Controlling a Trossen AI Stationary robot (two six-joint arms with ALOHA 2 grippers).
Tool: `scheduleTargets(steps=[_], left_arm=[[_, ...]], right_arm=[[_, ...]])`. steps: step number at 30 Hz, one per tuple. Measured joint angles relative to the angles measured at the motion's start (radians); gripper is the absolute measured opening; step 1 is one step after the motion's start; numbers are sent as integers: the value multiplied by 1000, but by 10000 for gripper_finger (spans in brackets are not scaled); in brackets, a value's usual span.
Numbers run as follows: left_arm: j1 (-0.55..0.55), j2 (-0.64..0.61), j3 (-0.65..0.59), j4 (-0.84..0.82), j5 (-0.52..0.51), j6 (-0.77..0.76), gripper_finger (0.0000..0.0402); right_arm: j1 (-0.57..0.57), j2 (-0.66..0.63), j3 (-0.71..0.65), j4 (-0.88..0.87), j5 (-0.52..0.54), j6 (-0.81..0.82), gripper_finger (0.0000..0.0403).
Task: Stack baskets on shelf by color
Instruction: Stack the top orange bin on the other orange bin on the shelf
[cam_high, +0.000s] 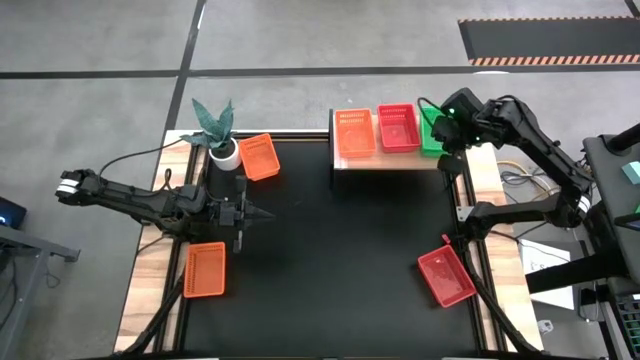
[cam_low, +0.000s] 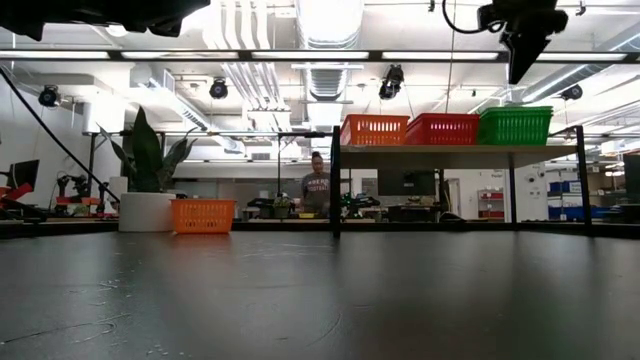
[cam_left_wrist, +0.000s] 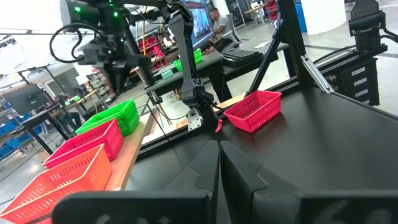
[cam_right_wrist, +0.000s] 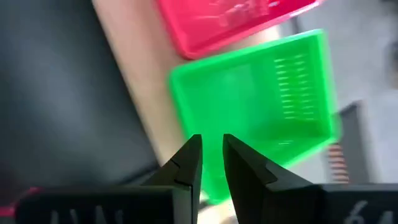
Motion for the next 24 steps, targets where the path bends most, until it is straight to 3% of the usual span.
scheduleTargets(steps=[6,11,15,21,24], left_arm=[[0,0,0,0,0,0,0],[0,0,0,0,0,0,0],[0,0,-2,0,0,0,0],[0,0,-6,3,0,0,0],[0,0,-6,4,0,0,0]], right_arm=[[6,-11,-25,-33,-237,123,19],[31,-19,-95,-34,-231,167,9],[31,-20,-157,-33,-177,177,9],[31,-19,-213,-23,30,198,9],[31,-19,-217,-11,78,202,9]])
